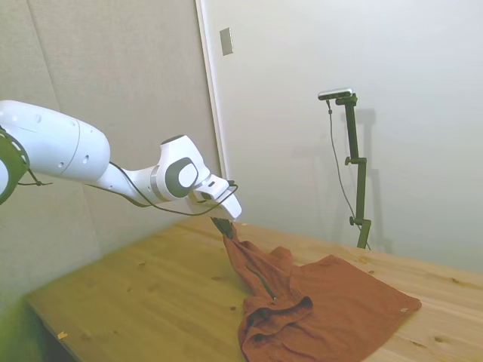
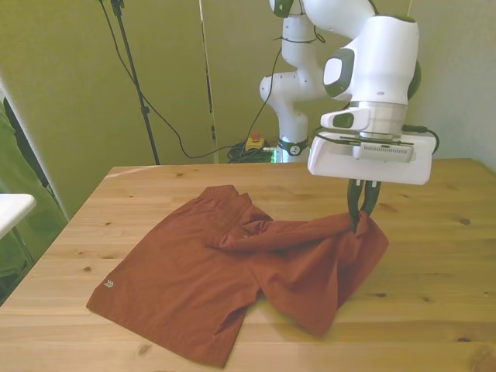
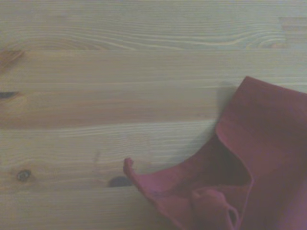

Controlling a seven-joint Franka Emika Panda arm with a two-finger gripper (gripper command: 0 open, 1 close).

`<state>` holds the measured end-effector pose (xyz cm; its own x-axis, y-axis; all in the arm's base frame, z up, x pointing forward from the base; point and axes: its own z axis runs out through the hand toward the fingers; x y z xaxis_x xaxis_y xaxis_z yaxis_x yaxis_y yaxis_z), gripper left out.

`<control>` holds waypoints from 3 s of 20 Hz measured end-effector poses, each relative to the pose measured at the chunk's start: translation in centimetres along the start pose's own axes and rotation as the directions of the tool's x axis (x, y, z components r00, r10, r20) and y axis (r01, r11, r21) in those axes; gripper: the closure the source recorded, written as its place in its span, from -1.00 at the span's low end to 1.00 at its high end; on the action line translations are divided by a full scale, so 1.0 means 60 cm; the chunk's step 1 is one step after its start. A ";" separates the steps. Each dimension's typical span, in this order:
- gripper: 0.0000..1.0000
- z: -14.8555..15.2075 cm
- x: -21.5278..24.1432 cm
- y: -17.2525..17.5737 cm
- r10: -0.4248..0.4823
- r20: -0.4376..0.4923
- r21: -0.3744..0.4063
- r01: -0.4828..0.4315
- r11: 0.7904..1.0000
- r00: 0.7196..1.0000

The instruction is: Unfold the shorts

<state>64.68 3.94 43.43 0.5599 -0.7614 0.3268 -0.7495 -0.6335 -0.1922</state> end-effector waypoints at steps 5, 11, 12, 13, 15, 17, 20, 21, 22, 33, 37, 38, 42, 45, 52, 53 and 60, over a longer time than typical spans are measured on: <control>-1.00 0.015 -0.010 -0.024 -0.012 0.011 0.001 0.012 1.000 1.000; -1.00 -0.051 0.000 0.001 -0.020 0.033 -0.031 0.021 0.999 0.999; -1.00 -0.067 0.016 0.024 -0.022 0.029 -0.040 0.024 0.999 0.999; -1.00 -0.081 0.035 0.053 -0.024 0.025 -0.051 0.026 0.998 0.999; -1.00 -0.101 0.080 0.122 -0.035 0.016 -0.073 0.037 0.997 0.999; -1.00 -0.104 0.123 0.192 -0.050 0.016 -0.101 0.052 0.994 0.999; -1.00 -0.082 0.186 0.282 -0.093 0.021 -0.139 0.095 0.986 0.995; -1.00 -0.069 0.203 0.304 -0.115 0.022 -0.146 0.117 0.982 0.993; -1.00 -0.052 0.217 0.323 -0.140 0.030 -0.148 0.143 0.979 0.990; 1.00 0.118 0.279 0.405 -0.293 0.137 -0.073 0.304 0.950 0.946; 1.00 0.140 0.284 0.405 -0.294 0.151 -0.057 0.306 0.950 0.944; 1.00 0.143 0.284 0.404 -0.296 0.153 -0.057 0.308 0.950 0.943; 1.00 0.148 0.283 0.394 -0.304 0.153 -0.051 0.315 0.948 0.940; 1.00 0.146 0.284 0.384 -0.309 0.148 -0.044 0.319 0.947 0.939; 1.00 0.152 0.282 0.383 -0.300 0.154 -0.038 0.309 0.950 0.941; 1.00 0.152 0.282 0.384 -0.299 0.154 -0.037 0.308 0.951 0.942; 1.00 0.143 0.284 0.379 -0.309 0.145 -0.031 0.316 0.948 0.940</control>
<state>60.23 -24.64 36.68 0.8090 -0.5401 0.2321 -0.5446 -0.8372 -0.0498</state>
